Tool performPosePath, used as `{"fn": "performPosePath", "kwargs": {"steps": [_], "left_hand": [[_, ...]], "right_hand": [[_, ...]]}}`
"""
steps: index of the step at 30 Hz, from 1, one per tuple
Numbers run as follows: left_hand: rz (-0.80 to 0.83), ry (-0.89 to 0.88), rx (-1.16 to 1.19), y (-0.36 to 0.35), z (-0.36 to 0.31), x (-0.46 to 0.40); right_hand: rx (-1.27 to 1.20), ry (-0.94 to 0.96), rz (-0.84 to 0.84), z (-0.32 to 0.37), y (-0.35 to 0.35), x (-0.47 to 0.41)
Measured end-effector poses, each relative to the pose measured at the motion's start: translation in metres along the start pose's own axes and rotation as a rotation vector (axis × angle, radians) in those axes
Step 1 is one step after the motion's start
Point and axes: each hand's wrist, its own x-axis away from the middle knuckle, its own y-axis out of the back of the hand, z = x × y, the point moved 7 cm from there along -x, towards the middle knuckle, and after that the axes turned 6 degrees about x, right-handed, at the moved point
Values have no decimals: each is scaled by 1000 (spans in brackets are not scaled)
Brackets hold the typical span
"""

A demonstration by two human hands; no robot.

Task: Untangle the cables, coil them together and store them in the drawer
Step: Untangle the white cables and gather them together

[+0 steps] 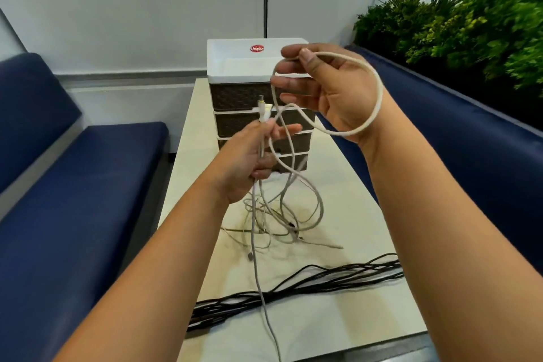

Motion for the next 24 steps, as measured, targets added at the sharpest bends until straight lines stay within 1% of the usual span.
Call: {"fn": "performPosePath", "kwargs": {"steps": [3,7,9,12,15,17,19,21,23,24], "left_hand": [[7,-8,-69,-13,2,-1],[20,-86,57,-11,-14,-5],[39,-119,100,-11,-26,-7],[73,-130,140,-13,-40,-7],[121,-104,130,-16,-49,-1],[153,-64,118,-22,-51,6],[194,-28,71,-32,-48,13],[264,-8,56,-50,-47,24],[378,-11,123,-76,-50,36],[429,-28,146,-89,-55,43]], "right_hand": [[-88,-9,-11,-7,2,1],[-154,-10,-86,-20,25,10],[-178,-94,-105,-43,32,20],[-51,-285,-85,-90,36,46],[49,-431,-83,-127,47,79],[82,-481,-137,-139,60,97],[56,-490,-201,-133,71,110],[-45,-462,-235,-112,79,115],[-86,-360,-170,-82,80,116],[-39,-304,-104,-68,78,118]]}}
